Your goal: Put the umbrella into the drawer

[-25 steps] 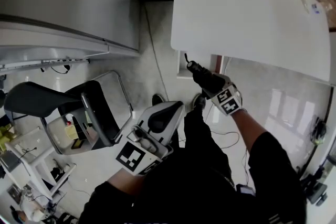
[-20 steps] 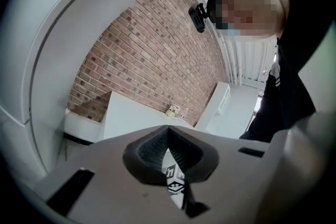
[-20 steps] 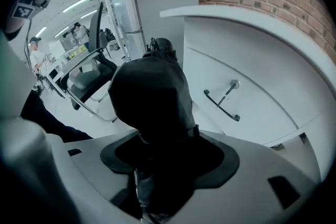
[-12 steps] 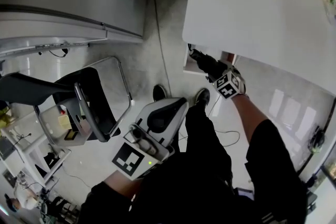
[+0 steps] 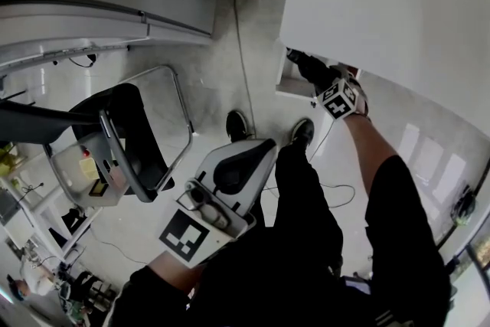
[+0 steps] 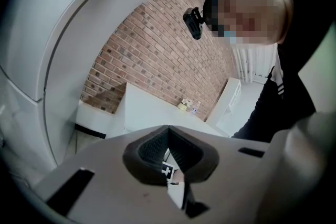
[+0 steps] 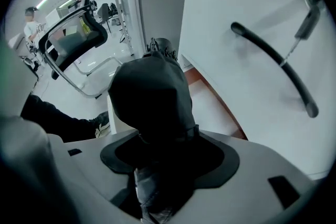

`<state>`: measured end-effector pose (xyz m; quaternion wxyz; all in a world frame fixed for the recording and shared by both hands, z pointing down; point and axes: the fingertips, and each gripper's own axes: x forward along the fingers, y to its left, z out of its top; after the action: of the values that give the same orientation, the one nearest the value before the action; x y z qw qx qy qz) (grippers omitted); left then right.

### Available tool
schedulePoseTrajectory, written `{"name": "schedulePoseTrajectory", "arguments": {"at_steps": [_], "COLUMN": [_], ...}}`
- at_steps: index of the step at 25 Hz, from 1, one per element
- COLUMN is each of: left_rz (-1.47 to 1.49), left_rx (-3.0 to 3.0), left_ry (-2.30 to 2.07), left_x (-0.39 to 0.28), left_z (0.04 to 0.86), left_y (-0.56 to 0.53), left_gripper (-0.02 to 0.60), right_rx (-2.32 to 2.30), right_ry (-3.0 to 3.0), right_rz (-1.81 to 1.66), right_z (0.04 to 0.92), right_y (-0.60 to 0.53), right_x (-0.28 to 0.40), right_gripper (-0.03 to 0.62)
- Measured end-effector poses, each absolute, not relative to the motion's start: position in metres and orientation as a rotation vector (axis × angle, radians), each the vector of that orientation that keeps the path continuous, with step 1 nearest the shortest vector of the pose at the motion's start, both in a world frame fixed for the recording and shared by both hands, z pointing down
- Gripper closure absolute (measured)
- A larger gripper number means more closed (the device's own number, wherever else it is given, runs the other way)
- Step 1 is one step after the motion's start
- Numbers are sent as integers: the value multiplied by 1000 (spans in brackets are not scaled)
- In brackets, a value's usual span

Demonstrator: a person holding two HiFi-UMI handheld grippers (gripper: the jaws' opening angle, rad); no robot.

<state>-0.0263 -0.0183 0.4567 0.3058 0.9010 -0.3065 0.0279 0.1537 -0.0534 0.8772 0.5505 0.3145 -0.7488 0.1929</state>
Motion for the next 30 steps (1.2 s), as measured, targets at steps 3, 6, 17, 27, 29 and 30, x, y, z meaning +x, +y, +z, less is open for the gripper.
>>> {"name": "schedulePoseTrajectory", "arguments": {"at_steps": [3, 6, 17, 27, 29, 30], "left_rz": [90, 98, 163, 149, 153, 155], "left_rx": [2379, 2381, 2354, 2356, 2354, 2352], "left_ry": [-816, -826, -852, -891, -893, -895], "left_x": [-29, -31, -38, -41, -42, -42], "left_z": [467, 475, 504, 519, 523, 525], "left_y": [-17, -18, -11, -17, -16, -15], "left_gripper": [584, 584, 584, 584, 584, 584], "right_rx": [789, 802, 840, 843, 841, 842], "right_ry": [-1762, -1742, -1706, -1682, -1673, -1669], "right_rz": [505, 521, 549, 556, 560, 560], "right_z": [892, 908, 949, 979, 984, 986], "right_y": [-56, -58, -80, -81, -81, -81], "right_x": [157, 159, 167, 172, 172, 173], "right_gripper": [307, 307, 307, 307, 307, 307]}}
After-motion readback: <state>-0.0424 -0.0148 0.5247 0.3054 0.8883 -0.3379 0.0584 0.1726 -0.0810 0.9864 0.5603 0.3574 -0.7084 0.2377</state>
